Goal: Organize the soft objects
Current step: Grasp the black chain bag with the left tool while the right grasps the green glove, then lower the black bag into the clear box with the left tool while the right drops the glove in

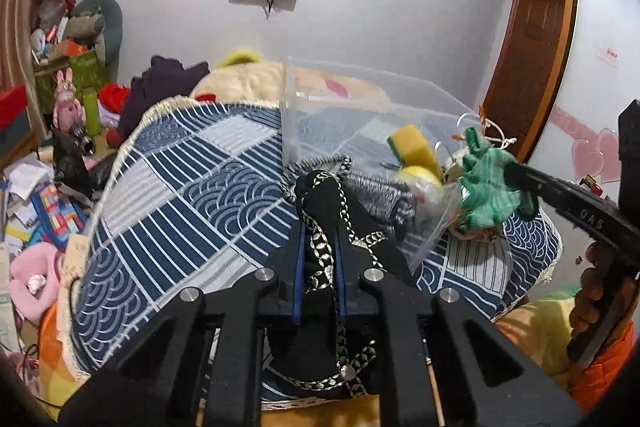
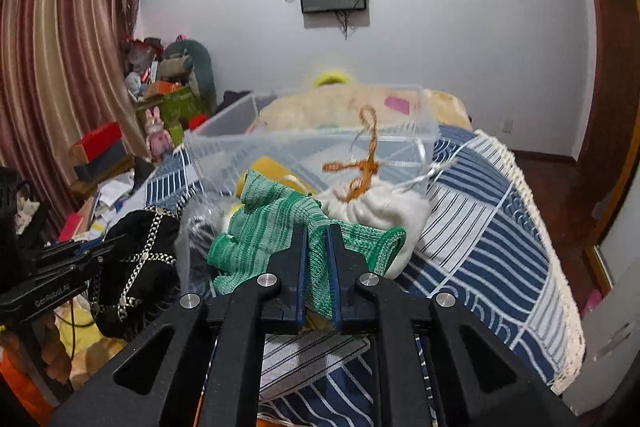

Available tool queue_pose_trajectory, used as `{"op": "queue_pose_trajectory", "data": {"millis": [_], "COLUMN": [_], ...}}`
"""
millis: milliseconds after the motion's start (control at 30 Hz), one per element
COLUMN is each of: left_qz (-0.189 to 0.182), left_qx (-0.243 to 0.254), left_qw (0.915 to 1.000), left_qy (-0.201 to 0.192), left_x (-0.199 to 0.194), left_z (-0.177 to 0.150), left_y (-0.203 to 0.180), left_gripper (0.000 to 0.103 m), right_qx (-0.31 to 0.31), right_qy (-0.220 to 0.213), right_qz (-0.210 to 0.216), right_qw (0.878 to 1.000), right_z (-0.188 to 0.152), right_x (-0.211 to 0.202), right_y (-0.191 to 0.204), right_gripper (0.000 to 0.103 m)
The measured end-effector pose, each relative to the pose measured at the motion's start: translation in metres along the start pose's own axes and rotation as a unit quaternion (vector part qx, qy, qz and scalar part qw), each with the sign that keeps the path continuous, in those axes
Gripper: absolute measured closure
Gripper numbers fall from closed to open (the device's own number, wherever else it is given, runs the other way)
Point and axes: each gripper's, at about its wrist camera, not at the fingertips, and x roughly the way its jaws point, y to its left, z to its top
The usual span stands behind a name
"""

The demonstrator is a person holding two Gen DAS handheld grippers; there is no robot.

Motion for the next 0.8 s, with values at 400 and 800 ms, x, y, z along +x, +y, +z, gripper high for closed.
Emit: {"op": "queue_pose_trajectory", "data": {"millis": [400,800], "left_qz": [-0.006,-0.008], "left_qx": [-0.018,0.007], "left_qw": [0.9982,0.9935], "left_qy": [-0.057,-0.114], "left_x": [-0.028,-0.021], "left_z": [0.042,0.11], "left_y": [0.008,-0.007], "left_gripper": [0.091,0.091], "right_qx": [0.021,0.014], "right_qy": [-0.061,-0.097], "right_qz": [-0.017,-0.046], "right_qw": [0.998,0.994], "right_z": [0.03,0.075], "right_x": [-0.024,-0.024], "right_y": [-0.002,-0.011], "right_gripper": [0.095,0.094]}}
